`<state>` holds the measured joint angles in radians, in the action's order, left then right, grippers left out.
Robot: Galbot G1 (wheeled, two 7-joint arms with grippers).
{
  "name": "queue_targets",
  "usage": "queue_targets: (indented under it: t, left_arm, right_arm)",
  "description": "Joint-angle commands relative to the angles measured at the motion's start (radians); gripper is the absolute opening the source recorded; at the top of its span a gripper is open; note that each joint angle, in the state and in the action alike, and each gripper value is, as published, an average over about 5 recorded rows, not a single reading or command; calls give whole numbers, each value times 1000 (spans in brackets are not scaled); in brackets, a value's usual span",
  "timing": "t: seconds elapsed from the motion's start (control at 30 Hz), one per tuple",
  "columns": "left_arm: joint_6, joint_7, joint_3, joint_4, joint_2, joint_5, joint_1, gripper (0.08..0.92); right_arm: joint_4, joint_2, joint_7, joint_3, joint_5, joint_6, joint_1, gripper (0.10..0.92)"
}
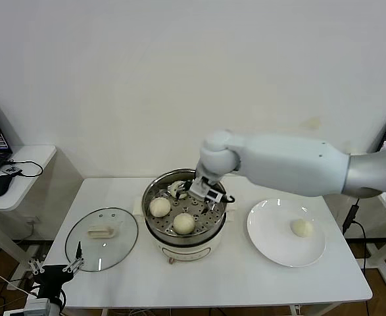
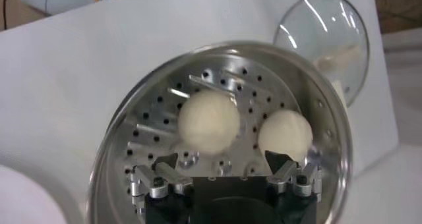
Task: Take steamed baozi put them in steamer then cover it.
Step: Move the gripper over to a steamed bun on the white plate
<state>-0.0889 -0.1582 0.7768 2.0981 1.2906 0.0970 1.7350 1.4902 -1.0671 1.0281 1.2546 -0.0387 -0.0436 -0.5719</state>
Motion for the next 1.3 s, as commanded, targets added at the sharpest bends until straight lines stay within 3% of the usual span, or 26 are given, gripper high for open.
queue_targets:
  t: [0.03, 0.23, 0.53, 0.93, 1.3]
  left_arm:
    - [0, 1, -6, 2, -3, -2, -2, 823]
    - [-2, 2, -19, 5, -13, -6, -8, 823]
    - [-1, 3, -51, 6, -19, -22, -13, 823]
    - [-4, 5, -55, -1, -14, -33, -6, 823]
    - [-4, 5, -34, -10, -15, -33, 4, 823]
  right_arm:
    - [20, 248, 17, -77, -149, 309, -27, 823]
    - [89, 459, 24, -105, -133, 417, 4, 823]
    - [70, 631, 56, -202, 71, 323, 203, 823]
    - [-128, 602, 43, -541, 274, 254, 607, 823]
    - [-230, 515, 28, -695, 344, 246, 767, 823]
